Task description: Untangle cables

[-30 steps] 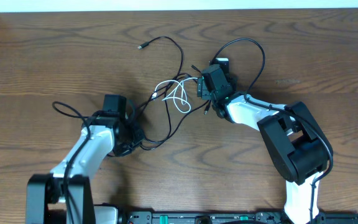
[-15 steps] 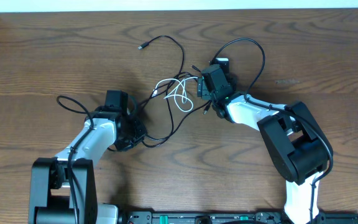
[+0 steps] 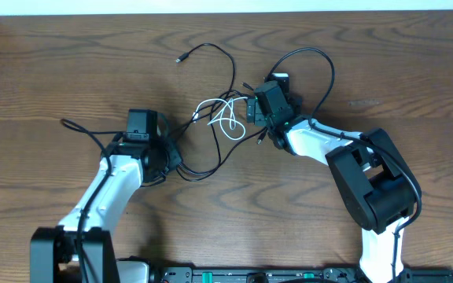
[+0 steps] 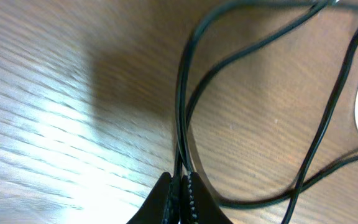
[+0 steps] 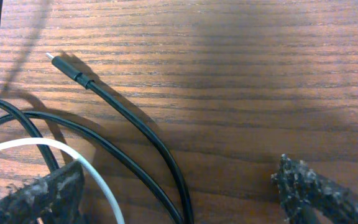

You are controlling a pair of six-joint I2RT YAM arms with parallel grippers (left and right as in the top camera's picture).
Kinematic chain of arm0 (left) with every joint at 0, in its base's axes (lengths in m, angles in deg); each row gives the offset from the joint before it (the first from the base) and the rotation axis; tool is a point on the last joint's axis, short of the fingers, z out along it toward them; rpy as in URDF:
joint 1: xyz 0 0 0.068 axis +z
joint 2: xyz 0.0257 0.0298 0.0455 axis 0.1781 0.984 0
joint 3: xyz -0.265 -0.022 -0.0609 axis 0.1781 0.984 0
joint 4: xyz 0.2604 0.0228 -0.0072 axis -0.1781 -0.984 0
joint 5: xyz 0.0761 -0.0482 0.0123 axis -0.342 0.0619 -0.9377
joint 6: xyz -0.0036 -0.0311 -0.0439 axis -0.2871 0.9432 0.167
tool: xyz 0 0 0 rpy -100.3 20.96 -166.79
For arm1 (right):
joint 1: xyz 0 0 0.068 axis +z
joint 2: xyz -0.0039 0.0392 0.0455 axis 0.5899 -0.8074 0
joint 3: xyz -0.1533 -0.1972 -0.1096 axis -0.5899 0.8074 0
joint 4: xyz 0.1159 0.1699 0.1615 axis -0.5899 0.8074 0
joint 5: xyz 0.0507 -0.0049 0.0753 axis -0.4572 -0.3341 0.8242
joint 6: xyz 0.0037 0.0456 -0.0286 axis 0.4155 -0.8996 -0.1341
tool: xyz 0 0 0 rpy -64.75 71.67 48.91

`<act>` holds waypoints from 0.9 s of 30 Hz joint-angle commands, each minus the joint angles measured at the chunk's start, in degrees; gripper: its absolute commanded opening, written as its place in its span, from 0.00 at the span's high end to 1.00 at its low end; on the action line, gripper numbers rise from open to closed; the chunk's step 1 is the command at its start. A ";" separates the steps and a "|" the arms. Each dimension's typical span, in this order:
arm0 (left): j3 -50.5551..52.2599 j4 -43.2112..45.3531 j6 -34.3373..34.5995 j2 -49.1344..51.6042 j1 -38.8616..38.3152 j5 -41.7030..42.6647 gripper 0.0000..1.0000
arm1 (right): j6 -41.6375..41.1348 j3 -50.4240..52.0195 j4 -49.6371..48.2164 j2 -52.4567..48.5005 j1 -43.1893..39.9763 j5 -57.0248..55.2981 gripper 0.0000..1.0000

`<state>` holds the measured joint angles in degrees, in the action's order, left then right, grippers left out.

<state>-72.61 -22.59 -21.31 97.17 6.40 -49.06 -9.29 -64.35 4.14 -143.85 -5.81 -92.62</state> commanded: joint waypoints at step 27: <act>-1.14 -0.26 -1.29 -1.53 -0.02 -7.80 0.83 | 16.74 2.19 16.59 18.29 -0.24 31.95 0.33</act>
<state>-72.81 -22.67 -22.25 96.04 6.40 -55.68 5.10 -62.10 20.19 -124.50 -5.83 -71.81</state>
